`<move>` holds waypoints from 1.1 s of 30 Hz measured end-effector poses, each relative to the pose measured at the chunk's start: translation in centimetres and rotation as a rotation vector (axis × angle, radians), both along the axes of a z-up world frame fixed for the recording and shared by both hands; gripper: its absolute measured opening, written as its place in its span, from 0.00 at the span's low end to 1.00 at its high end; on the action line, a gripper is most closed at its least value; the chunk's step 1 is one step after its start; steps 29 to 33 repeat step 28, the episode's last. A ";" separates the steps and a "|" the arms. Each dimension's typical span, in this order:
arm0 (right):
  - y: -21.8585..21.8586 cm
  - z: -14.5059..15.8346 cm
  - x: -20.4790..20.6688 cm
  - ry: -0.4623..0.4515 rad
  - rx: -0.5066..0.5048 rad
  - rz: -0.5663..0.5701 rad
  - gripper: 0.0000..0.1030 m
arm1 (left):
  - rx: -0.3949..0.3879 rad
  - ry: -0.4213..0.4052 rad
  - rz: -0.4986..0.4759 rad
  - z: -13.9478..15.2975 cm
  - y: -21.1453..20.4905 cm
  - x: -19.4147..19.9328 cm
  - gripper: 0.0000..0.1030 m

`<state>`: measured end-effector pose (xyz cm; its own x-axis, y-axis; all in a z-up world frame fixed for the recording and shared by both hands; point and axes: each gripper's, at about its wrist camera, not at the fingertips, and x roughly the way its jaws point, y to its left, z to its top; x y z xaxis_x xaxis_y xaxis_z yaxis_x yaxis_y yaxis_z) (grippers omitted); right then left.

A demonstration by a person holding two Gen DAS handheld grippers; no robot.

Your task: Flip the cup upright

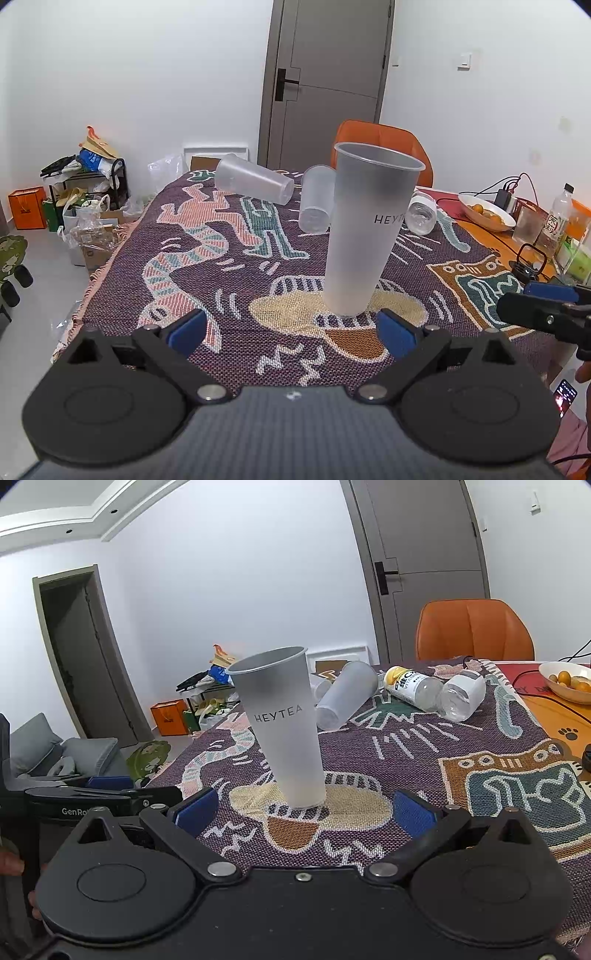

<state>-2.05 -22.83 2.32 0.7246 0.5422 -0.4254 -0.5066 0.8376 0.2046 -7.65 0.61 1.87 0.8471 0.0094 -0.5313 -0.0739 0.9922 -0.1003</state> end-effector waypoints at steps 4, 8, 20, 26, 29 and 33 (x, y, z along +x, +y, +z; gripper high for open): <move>0.0 0.0 0.0 0.000 -0.002 0.001 1.00 | 0.000 0.001 0.000 0.0 0.0 0.0 0.95; 0.0 0.0 0.1 0.001 -0.001 0.000 1.00 | 0.001 0.001 -0.001 0.0 0.0 0.0 0.95; 0.0 -0.1 0.0 0.003 -0.002 -0.001 1.00 | 0.003 0.004 -0.005 -0.1 -0.1 -0.1 0.95; 0.0 -0.2 0.0 0.003 -0.002 -0.001 1.00 | 0.006 0.005 -0.007 -0.1 -0.1 0.0 0.95; 0.0 -0.1 0.0 0.003 -0.002 -0.001 1.00 | 0.005 0.007 -0.009 -0.2 -0.1 0.0 0.95; 0.0 -0.1 0.0 0.003 -0.002 -0.001 1.00 | 0.005 0.007 -0.009 -0.2 -0.1 0.0 0.95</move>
